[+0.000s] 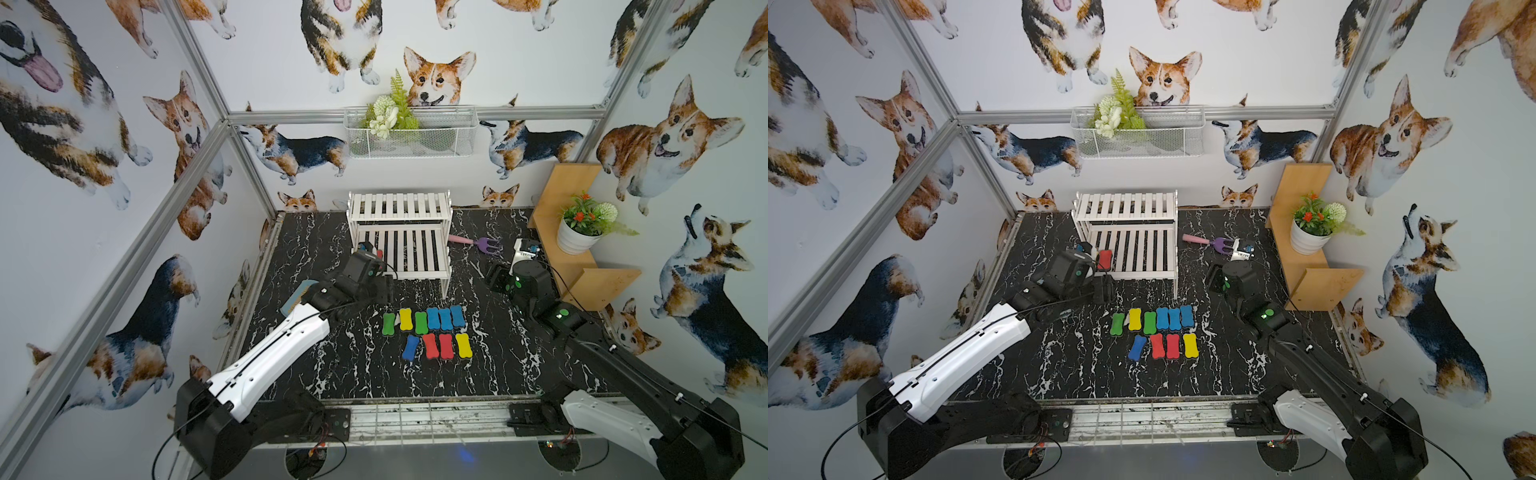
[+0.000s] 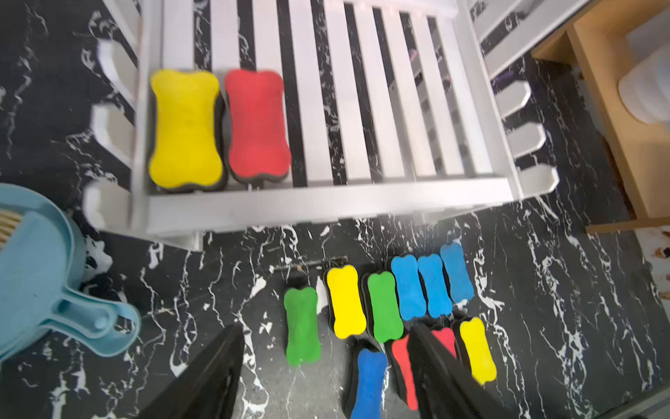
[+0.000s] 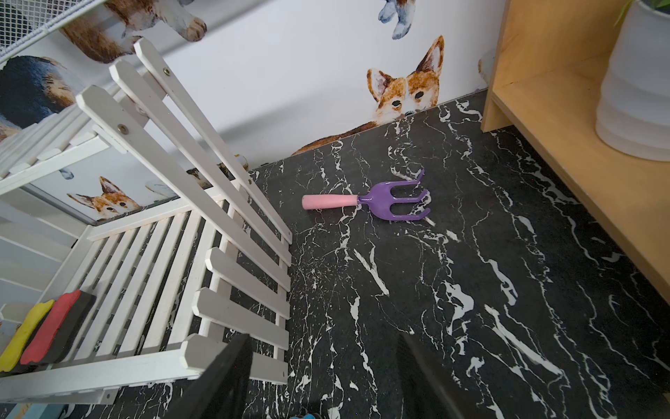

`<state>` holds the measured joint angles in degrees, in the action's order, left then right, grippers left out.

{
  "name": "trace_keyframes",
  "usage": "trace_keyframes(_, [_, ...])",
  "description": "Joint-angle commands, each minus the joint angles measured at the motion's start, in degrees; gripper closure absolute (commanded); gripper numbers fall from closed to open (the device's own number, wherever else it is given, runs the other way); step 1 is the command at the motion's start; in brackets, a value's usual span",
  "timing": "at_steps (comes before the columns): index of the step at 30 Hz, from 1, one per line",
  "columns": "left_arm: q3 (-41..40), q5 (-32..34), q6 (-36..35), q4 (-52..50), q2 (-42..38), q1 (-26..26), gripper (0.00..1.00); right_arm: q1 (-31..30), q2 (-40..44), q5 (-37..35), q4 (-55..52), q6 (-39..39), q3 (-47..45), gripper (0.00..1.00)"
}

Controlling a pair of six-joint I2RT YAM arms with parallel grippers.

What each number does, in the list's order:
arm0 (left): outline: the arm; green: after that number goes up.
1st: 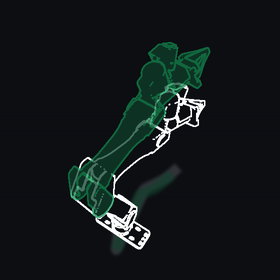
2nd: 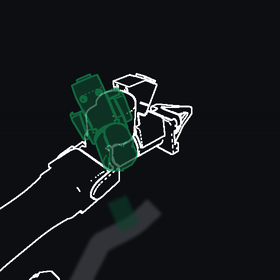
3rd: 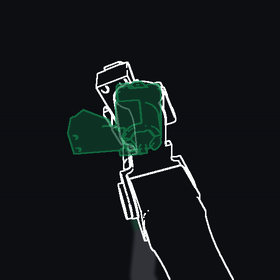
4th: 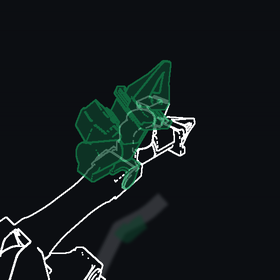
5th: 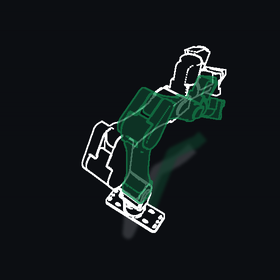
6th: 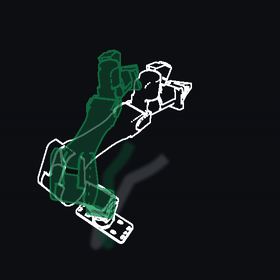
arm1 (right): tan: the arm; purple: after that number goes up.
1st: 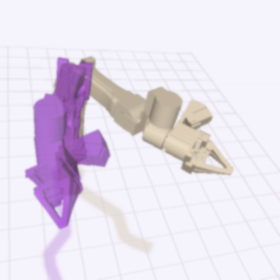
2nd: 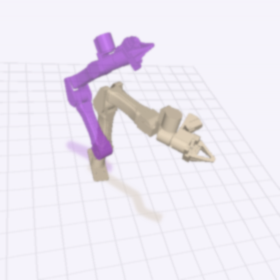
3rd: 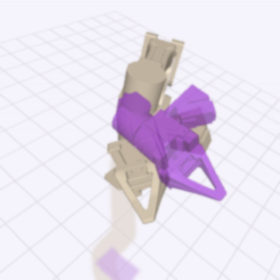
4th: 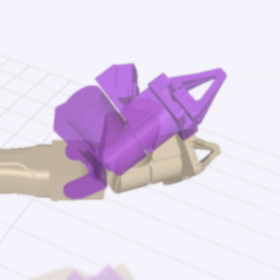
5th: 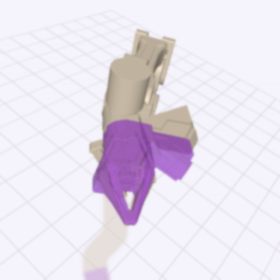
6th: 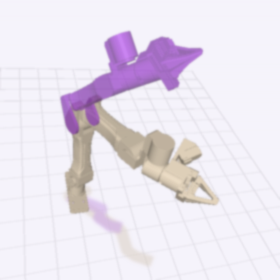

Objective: Remove the whiteboard erasers from the shelf
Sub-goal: Pick up the whiteboard eraser from the shelf.

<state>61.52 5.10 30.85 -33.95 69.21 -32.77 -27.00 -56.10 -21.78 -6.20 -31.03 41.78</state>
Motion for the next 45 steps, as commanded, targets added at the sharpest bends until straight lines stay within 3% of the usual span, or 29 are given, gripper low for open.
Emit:
trace_keyframes(1, [2.79, -4.40, -8.09, -0.09, 2.49, 2.81, 0.26, -0.08, -0.33, 0.81, 0.76, -0.25, -0.31, 0.31])
trace_keyframes(23, [11.41, 3.50, -14.97, 5.86, 18.09, 6.03, 0.36, -0.01, -0.95, 0.60, 1.47, -0.44, -1.02, 0.31])
trace_keyframes(45, [11.06, 4.76, -13.36, 8.55, 21.20, 6.57, 0.36, 0.88, -0.51, 0.07, 1.54, 0.57, -1.88, 0.31])
